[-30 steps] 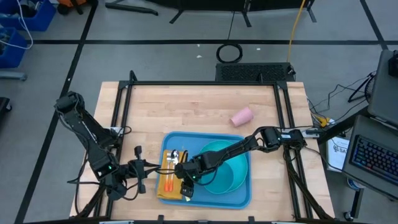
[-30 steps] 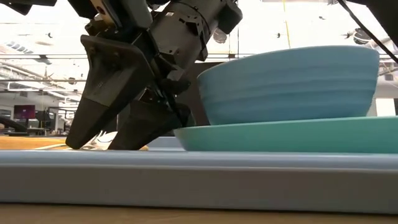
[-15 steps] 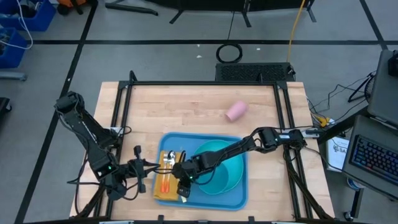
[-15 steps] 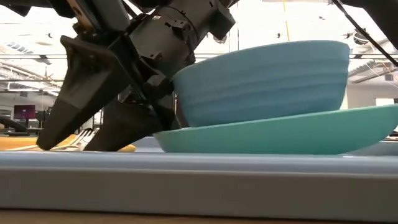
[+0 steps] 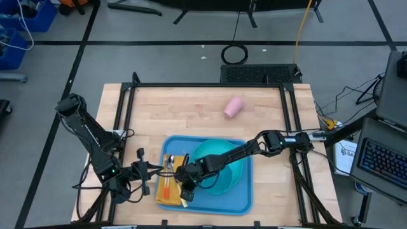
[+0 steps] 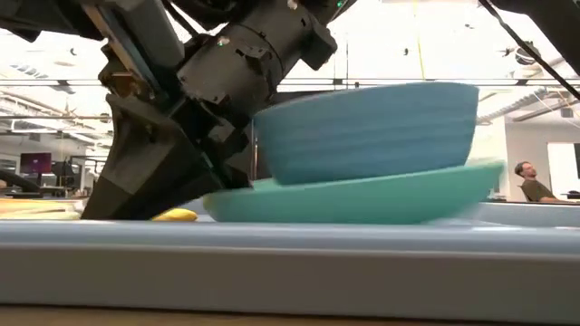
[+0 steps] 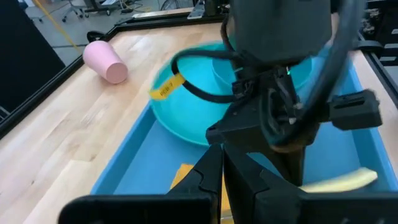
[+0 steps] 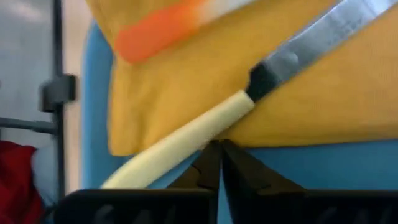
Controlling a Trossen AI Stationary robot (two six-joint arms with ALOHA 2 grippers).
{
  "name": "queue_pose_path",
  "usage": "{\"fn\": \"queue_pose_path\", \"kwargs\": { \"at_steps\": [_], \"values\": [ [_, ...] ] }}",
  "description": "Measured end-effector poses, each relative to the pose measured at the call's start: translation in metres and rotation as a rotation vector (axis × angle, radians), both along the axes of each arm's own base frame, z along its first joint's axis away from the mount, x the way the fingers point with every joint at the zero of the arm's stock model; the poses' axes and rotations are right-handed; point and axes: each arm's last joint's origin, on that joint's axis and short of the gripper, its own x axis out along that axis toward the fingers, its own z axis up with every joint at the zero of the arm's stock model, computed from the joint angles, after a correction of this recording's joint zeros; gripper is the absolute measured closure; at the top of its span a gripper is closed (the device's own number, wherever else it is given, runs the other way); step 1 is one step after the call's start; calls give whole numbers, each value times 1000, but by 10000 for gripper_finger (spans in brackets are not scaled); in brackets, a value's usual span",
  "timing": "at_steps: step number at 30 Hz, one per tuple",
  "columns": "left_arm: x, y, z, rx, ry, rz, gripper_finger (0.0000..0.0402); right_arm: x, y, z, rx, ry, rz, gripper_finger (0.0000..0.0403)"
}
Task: Set up tray
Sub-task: Put the yellow table knife on top of the yellow table napkin to the right of the orange spoon
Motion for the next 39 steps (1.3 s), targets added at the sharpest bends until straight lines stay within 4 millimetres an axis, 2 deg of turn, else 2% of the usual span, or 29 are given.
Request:
{"fn": "queue_pose_path", "kwargs": {
  "at_steps": [8, 14, 19, 25, 31, 36, 39],
  "values": [
    [-6, -5, 0, -26, -12, -15, 382, 2, 0, 1, 20, -24, 26, 400],
    [-7, -5, 1, -46, -48, 13, 382, 1, 7, 23, -19, -138, 115, 391],
    [0, -1, 0, -43, 5, 1, 382, -2, 17, 50, -54, -255, 172, 362],
    [14, 4, 4, -129, -23, 39, 382, -11, 24, 62, -93, -267, 198, 299],
    [30, 4, 4, -119, 152, -267, 382, -33, 35, 77, -77, -296, 300, 241],
    [44, 2, 1, -157, 180, -412, 373, -64, 42, 91, -89, -416, 289, 228],
    [52, -2, -7, -113, 186, -451, 345, -89, 40, 103, -63, -532, 242, 229]
  ]
}}
